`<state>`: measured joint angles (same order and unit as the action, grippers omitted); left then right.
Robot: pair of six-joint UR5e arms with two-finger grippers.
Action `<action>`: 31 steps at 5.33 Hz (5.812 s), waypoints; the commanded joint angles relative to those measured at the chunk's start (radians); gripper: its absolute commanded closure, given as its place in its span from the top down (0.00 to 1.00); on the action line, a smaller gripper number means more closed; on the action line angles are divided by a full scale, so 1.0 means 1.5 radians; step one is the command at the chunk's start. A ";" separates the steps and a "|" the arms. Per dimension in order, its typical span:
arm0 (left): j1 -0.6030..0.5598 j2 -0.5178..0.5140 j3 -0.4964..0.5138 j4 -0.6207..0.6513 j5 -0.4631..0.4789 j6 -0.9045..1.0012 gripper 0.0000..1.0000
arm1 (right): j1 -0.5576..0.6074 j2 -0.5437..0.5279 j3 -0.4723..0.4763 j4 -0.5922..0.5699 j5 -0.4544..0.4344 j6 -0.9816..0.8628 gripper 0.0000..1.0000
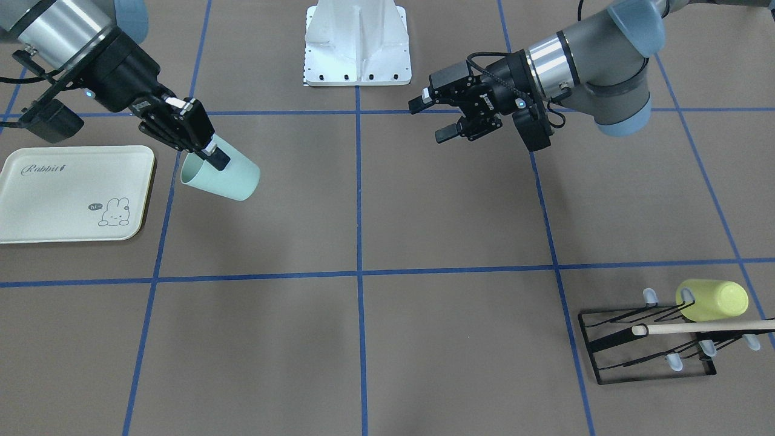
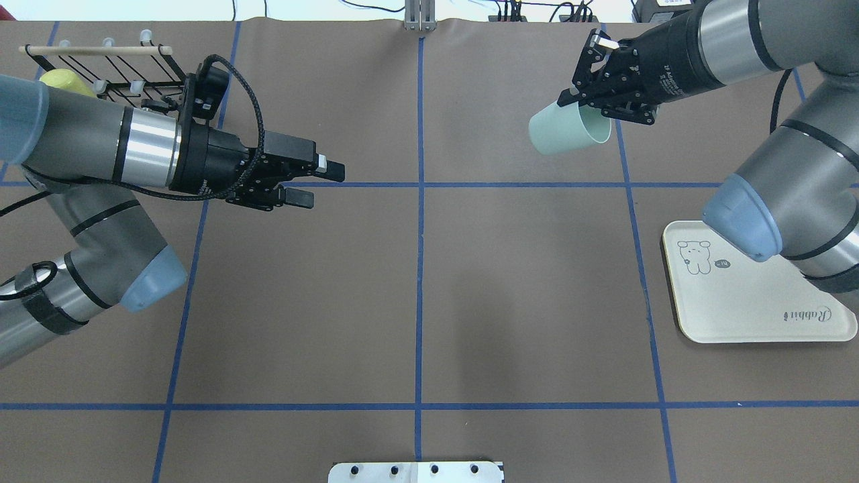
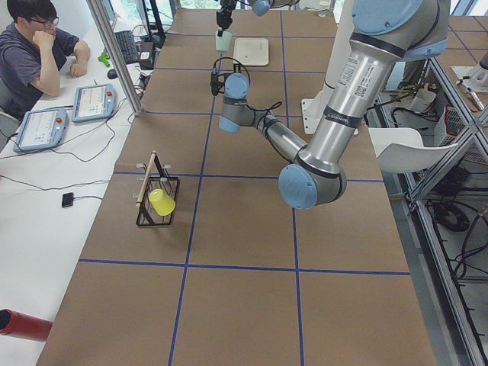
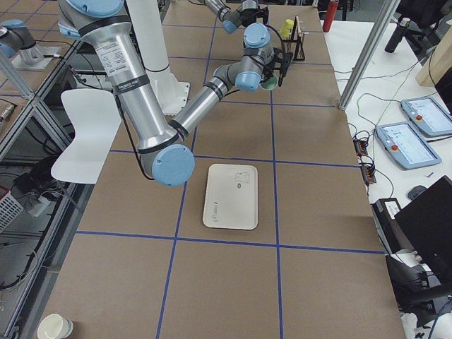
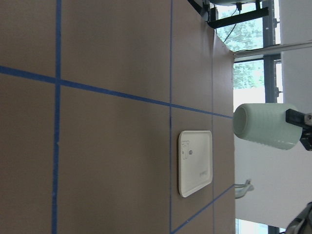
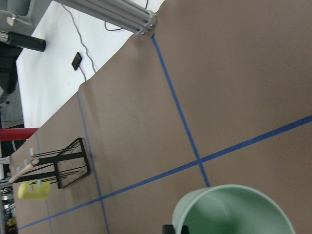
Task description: Left arm grabs green cup and hands to right arm on tray
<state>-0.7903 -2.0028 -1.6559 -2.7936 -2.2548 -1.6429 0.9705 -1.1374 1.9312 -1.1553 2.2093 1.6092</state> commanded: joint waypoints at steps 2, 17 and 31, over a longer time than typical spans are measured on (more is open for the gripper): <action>-0.056 0.033 -0.012 0.263 0.000 0.287 1.00 | -0.013 -0.037 0.112 -0.384 -0.095 -0.334 0.00; -0.554 0.308 -0.108 0.896 -0.019 1.295 1.00 | -0.083 -0.405 -0.011 0.064 -0.195 -0.486 1.00; -0.590 0.387 -0.090 0.890 -0.040 1.163 1.00 | 0.480 -0.391 -0.043 -0.460 0.035 -1.205 1.00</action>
<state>-1.6744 -1.4242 -1.7810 -1.4571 -2.3364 0.1289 1.6904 -1.7241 1.8656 -1.8454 2.2618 -0.1996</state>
